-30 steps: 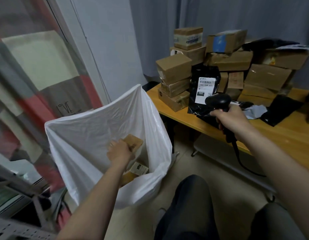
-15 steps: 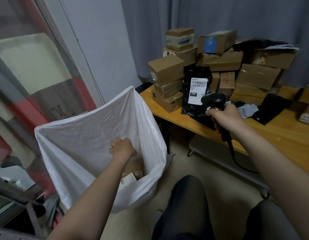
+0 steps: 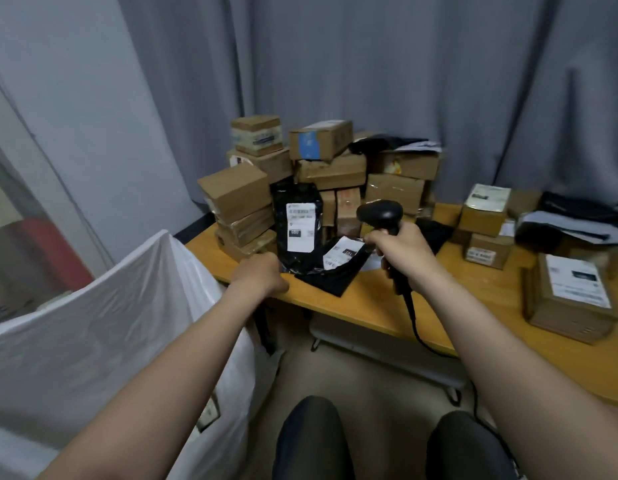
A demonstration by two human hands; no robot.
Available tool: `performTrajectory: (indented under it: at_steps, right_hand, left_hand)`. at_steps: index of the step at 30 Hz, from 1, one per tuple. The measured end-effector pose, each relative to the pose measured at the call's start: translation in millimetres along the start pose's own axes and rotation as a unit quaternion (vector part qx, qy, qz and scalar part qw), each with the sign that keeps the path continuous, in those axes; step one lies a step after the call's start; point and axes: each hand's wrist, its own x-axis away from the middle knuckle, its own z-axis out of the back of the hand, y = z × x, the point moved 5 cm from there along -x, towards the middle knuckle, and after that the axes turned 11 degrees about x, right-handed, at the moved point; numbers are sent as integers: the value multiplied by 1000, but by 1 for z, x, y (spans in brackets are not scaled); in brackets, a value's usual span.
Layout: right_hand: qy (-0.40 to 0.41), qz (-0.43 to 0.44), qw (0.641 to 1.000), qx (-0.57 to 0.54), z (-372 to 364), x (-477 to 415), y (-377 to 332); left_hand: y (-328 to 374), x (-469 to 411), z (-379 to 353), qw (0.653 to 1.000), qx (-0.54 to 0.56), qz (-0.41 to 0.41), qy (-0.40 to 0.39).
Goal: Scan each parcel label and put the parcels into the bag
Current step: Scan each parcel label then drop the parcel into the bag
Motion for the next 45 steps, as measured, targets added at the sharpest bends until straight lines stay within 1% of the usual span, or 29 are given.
performTrajectory:
  at_steps: [3,7,10,13,17,21,24,27,30,33,36,38,42,45]
  right_hand:
    - [13,-3,1000,-9,14,-10,6]
    - [17,-3,1000,-2,24,-32,6]
    - [19,4,1000,-2,26,-49,3]
    - [16,5,1000,-1,24,-64,0]
    - [-3,-2,1000,-10,16,-80,7]
    - [-25,-15,999,-28,10,-89,16]
    - [-24,-20,999,-35,10,-90,22]
    - [-19,-22,999,-39,13,-89,24]
    - [-11,-26,999,-44,15,-84,25]
    - [-10,-20,999,-44,17,-75,21]
    - [-17,-5,999,-45,21,-63,10]
    - [-16,4,999,-48,27,-54,2]
    - [-16,11,997,-70,46,-34,-12]
    - [-20,24,998,-50,60,-16,-21]
  left_hand:
    - [43,-17,12,997,9,-59,51]
    - [76,-49,21,991,-25,-100,87]
    - [85,-80,34,990,-17,-96,102]
    - [83,-111,48,990,7,-72,123]
    - [80,-136,56,988,2,-59,144]
    - [78,-146,60,981,-17,-64,182]
    - [74,-146,63,975,-18,-66,212]
    - [73,-139,67,970,-1,-85,228]
    - [76,-125,76,963,16,-117,240]
    - [85,-113,89,960,7,-161,229]
    - [105,-96,109,958,7,-190,217]
    - [123,-83,122,951,9,-209,226]
    - [142,-71,136,946,31,-225,233]
    - [150,-72,132,953,52,-219,203]
